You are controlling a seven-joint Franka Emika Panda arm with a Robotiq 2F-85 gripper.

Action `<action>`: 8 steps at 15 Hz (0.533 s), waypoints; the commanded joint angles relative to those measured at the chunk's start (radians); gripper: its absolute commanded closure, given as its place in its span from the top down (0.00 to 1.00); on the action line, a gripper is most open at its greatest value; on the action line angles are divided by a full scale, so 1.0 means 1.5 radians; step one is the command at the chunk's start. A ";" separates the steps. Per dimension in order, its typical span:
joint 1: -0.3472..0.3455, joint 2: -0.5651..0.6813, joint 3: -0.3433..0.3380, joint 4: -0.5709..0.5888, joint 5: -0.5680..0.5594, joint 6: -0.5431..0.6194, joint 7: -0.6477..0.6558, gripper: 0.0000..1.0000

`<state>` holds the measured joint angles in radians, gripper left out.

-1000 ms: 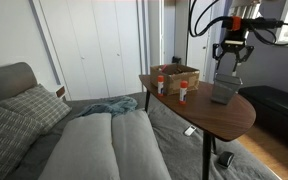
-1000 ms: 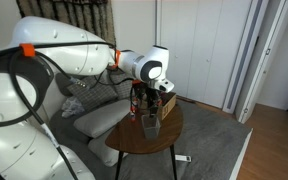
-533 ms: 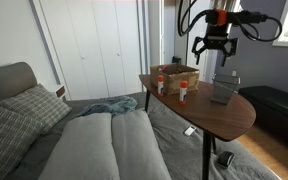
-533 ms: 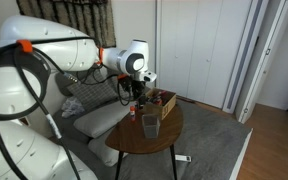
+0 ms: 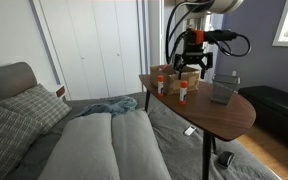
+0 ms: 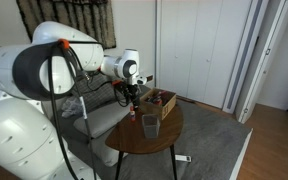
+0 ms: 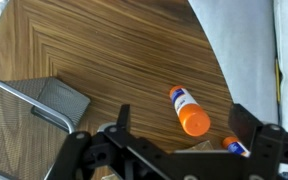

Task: Remove the paper glue stick from the desktop pen and pencil basket facing up bottom, flip the desktop pen and pencil basket to make it stand upright and move the paper glue stick inside the desktop pen and pencil basket

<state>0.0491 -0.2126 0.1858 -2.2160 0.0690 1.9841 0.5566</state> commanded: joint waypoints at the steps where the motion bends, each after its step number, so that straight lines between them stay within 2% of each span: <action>1: 0.013 0.059 0.006 0.031 -0.043 0.045 -0.014 1.00; 3: 0.019 0.078 0.003 0.037 -0.062 0.059 -0.017 0.74; 8: 0.025 0.098 -0.005 0.052 -0.068 0.056 -0.024 0.38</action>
<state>0.0703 -0.0869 0.1930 -2.1703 -0.0250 2.0774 0.5352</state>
